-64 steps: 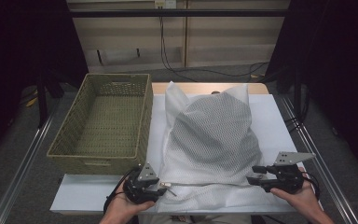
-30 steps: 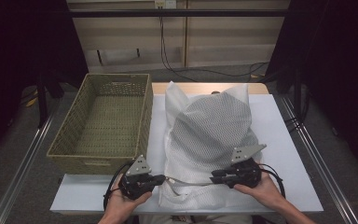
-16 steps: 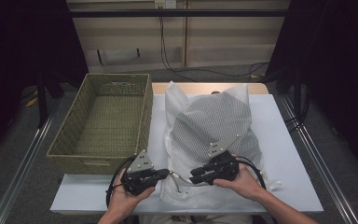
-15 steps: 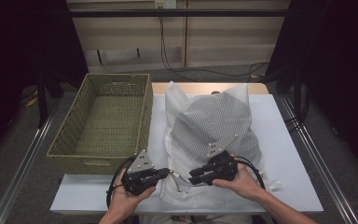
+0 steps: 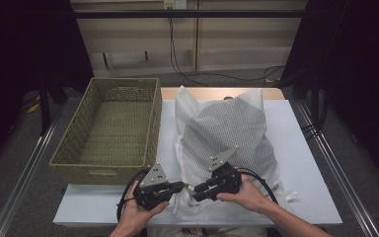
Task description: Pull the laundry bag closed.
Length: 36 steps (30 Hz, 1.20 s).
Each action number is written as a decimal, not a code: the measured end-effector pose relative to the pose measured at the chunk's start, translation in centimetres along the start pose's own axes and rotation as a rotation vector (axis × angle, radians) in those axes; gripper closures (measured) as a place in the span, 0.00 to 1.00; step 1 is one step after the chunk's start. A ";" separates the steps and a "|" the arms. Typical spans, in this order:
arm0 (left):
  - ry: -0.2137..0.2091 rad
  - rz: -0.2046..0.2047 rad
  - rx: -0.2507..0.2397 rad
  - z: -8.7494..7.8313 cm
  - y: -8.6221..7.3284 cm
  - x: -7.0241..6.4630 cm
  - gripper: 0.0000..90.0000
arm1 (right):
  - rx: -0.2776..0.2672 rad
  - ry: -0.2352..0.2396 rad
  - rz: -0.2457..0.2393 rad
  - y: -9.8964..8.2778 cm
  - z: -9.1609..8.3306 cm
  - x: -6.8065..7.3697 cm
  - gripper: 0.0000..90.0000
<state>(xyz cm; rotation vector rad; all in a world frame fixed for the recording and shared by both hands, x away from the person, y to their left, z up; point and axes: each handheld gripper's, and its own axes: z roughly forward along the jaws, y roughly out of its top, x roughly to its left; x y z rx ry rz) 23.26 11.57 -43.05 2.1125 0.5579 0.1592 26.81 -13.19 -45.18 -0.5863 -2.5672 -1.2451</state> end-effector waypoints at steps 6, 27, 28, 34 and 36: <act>0.018 0.052 0.027 0.3 -0.2 -0.5 0.98 | -0.003 0.012 -0.007 0.8 0.5 -0.3 0.80; 0.022 0.077 0.047 0.7 -0.5 -0.5 0.98 | -0.037 0.072 0.064 0.5 0.5 -0.7 0.95; 0.011 0.072 0.040 0.7 -0.6 -0.4 0.98 | -0.034 0.067 0.060 0.6 0.5 -0.7 0.96; -0.001 0.060 0.043 0.5 -0.7 -0.1 0.98 | -0.024 0.075 0.048 0.6 0.9 -0.8 0.95; -0.010 0.055 0.028 0.4 -0.7 0.0 0.98 | -0.020 0.079 0.055 0.7 1.0 -0.8 0.95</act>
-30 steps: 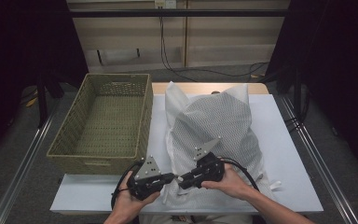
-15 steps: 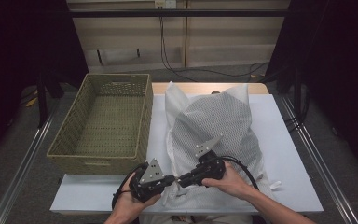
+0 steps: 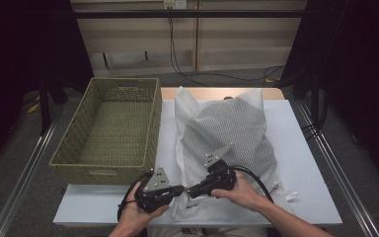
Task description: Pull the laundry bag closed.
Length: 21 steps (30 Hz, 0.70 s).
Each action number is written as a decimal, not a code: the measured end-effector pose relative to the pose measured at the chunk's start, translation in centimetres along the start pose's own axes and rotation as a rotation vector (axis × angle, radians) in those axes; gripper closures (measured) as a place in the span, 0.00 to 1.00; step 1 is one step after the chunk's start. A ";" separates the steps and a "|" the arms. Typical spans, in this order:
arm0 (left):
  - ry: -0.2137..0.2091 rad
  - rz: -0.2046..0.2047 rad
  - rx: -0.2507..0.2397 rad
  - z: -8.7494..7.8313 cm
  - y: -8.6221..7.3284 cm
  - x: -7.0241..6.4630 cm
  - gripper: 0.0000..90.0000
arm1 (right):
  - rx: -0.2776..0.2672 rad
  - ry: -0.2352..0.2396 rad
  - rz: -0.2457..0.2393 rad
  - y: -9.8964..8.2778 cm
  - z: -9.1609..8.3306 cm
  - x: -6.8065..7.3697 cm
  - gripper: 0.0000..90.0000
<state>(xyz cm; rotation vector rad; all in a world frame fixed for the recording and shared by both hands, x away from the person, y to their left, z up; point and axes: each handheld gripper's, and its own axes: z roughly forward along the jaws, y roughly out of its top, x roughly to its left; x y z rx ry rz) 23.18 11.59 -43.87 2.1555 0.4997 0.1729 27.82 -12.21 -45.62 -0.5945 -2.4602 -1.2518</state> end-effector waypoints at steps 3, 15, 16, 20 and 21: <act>-0.005 -0.007 0.003 -0.1 0.0 0.0 0.98 | 0.016 0.002 -0.011 0.1 0.3 0.0 0.95; -0.036 -0.044 0.034 0.2 -0.4 0.3 0.75 | 0.011 -0.064 -0.057 0.5 -0.4 0.6 0.98; -0.033 -0.043 0.041 0.3 -0.3 0.3 0.73 | 0.017 -0.064 -0.061 0.6 -0.5 0.6 0.98; -0.033 -0.047 0.050 0.8 -0.1 0.6 0.74 | 0.024 -0.073 -0.080 0.6 -0.6 0.8 0.98; -0.038 -0.043 0.053 0.9 -0.1 0.7 0.77 | 0.023 -0.071 -0.090 0.6 -0.6 0.8 0.98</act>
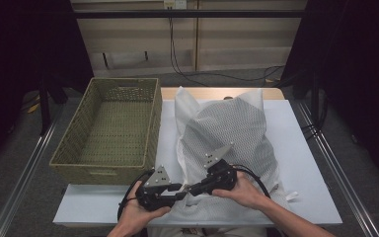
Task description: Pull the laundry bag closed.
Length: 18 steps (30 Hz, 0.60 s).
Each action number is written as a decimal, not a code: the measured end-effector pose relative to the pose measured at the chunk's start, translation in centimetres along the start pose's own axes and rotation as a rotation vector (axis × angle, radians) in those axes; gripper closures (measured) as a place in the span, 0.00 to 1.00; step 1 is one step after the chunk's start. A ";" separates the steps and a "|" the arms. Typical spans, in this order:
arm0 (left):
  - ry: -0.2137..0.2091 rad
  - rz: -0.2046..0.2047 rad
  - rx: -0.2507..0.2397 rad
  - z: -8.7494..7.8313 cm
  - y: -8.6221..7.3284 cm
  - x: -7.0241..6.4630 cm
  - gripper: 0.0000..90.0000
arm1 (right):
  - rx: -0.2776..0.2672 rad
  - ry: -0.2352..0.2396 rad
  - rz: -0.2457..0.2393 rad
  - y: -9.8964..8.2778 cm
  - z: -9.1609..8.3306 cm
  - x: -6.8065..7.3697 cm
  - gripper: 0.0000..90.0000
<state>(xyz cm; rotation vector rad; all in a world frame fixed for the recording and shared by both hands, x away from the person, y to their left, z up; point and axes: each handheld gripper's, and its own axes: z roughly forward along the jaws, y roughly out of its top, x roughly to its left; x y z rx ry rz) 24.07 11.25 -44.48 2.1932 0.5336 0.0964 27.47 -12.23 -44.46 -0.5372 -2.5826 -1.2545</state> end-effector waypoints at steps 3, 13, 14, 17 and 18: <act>-0.008 0.006 0.012 0.2 0.2 0.2 0.79 | 0.007 -0.003 -0.010 0.0 -0.1 0.2 0.98; -0.036 0.009 -0.031 -0.3 0.6 -0.1 0.99 | 0.000 -0.011 -0.013 0.1 -0.3 0.2 0.98; -0.029 0.010 -0.028 -0.4 0.6 -0.1 0.99 | -0.002 -0.013 -0.011 0.1 -0.3 0.2 0.98; -0.024 0.007 -0.039 -0.6 0.7 -0.1 0.99 | -0.007 -0.019 0.003 0.1 -0.4 0.2 0.98; -0.031 0.001 -0.048 -0.7 0.7 -0.1 0.99 | -0.010 -0.022 0.001 0.1 -0.4 0.2 0.98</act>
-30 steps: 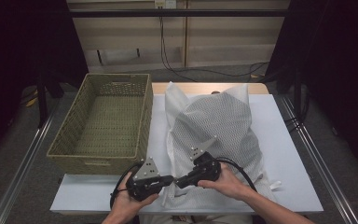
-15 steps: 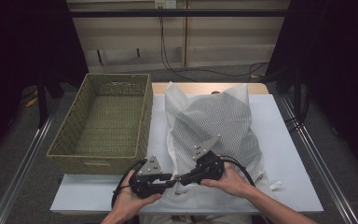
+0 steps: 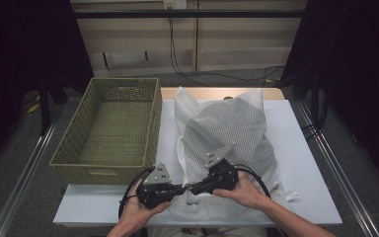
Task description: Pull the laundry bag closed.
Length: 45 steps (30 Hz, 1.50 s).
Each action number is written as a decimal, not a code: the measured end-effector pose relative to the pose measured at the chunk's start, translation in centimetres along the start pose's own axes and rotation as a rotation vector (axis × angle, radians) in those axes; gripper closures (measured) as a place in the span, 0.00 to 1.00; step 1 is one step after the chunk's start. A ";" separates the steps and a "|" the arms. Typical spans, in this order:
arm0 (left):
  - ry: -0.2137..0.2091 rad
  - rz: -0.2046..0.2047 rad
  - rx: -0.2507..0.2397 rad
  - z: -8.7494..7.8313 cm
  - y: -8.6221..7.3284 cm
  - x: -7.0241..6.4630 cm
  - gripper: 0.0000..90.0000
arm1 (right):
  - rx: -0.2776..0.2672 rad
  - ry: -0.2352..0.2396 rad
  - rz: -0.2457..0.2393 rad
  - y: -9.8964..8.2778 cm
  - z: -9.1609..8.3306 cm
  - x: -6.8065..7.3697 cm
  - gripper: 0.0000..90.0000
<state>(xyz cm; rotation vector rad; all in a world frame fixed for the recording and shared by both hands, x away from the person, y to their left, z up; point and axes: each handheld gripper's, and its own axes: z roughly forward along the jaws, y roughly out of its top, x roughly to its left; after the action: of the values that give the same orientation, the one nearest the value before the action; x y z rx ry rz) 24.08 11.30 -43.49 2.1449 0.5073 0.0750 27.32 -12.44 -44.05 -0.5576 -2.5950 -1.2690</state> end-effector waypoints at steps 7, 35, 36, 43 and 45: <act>0.009 -0.006 -0.006 -0.3 0.0 0.0 0.99 | -0.002 -0.005 0.003 0.0 0.1 -0.2 0.98; 0.011 -0.035 -0.028 -1.0 -0.3 0.4 0.99 | 0.016 -0.054 0.011 -0.8 -0.1 -0.2 0.98; 0.010 -0.035 -0.026 -1.0 -0.3 0.4 0.99 | 0.018 -0.057 0.009 -0.9 -0.1 -0.2 0.98; 0.009 -0.039 -0.032 -1.2 -0.4 0.4 0.99 | 0.013 -0.073 0.017 -1.1 -0.4 -0.2 0.98; 0.011 -0.038 -0.031 -1.2 -0.4 0.4 0.99 | 0.017 -0.079 0.010 -1.0 -0.5 -0.2 0.98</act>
<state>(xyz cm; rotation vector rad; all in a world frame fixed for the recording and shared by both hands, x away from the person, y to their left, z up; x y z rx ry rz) 24.07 12.59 -43.20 2.1045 0.5501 0.0731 27.06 -13.44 -44.54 -0.6300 -2.6606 -1.2452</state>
